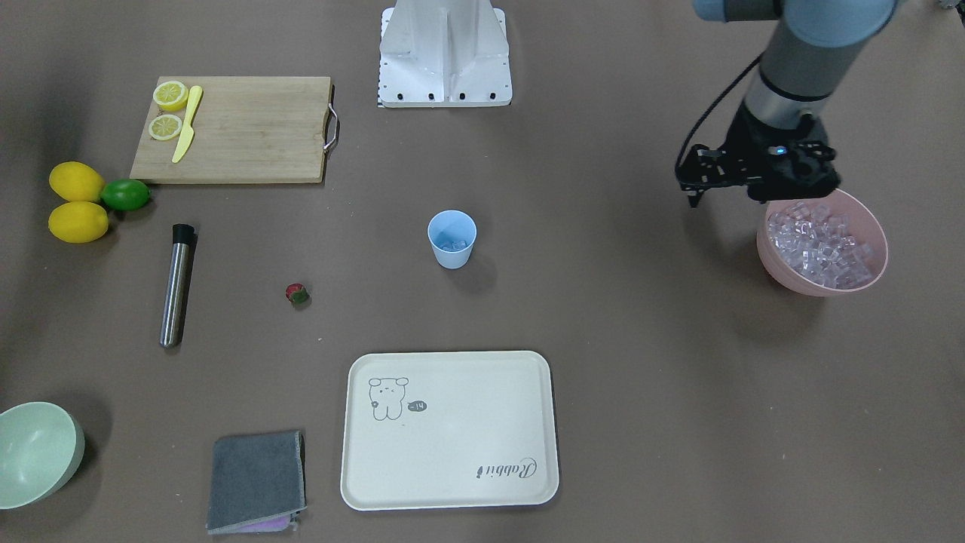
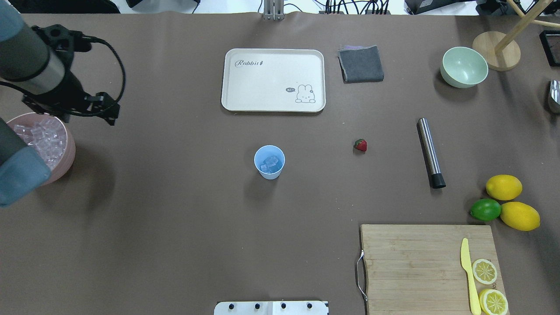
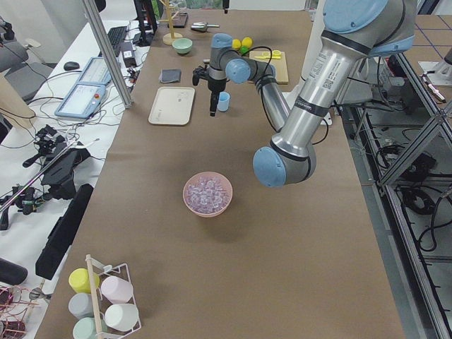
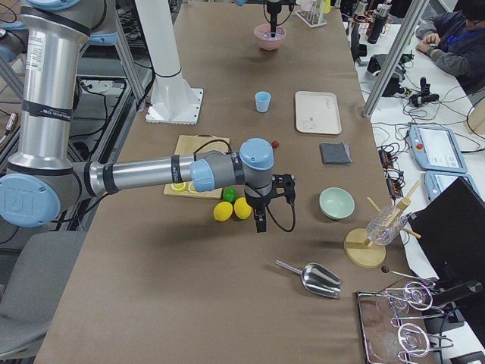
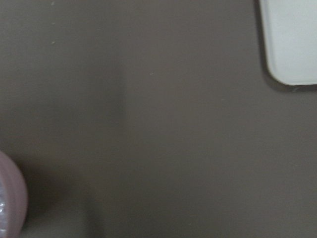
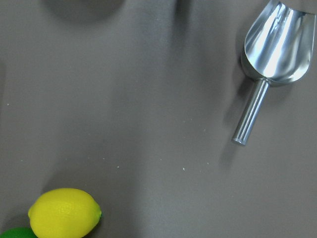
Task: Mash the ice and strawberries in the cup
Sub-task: 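Move the empty left gripper back beside the pink ice bowl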
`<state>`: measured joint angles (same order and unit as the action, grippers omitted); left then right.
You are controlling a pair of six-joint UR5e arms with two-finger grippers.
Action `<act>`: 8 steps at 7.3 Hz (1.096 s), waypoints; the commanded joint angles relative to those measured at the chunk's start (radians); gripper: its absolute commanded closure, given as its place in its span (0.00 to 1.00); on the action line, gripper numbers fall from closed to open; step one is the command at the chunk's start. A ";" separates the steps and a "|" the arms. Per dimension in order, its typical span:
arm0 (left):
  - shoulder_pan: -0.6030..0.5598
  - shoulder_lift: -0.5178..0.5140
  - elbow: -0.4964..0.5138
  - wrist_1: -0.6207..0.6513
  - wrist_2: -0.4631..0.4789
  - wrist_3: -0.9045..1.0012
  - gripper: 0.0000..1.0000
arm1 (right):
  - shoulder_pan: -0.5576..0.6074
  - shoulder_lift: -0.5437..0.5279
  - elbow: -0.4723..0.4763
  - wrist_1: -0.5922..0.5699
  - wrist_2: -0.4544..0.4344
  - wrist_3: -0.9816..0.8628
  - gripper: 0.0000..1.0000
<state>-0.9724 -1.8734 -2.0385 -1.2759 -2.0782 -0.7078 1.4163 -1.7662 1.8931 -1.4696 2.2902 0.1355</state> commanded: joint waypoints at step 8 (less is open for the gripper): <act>-0.633 0.374 0.251 -0.011 -0.213 0.866 0.02 | 0.070 -0.124 -0.023 -0.006 0.002 -0.068 0.00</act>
<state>-1.5668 -1.5369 -1.7961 -1.2761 -2.2635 0.1510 1.4828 -1.8845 1.8769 -1.4767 2.2916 0.0653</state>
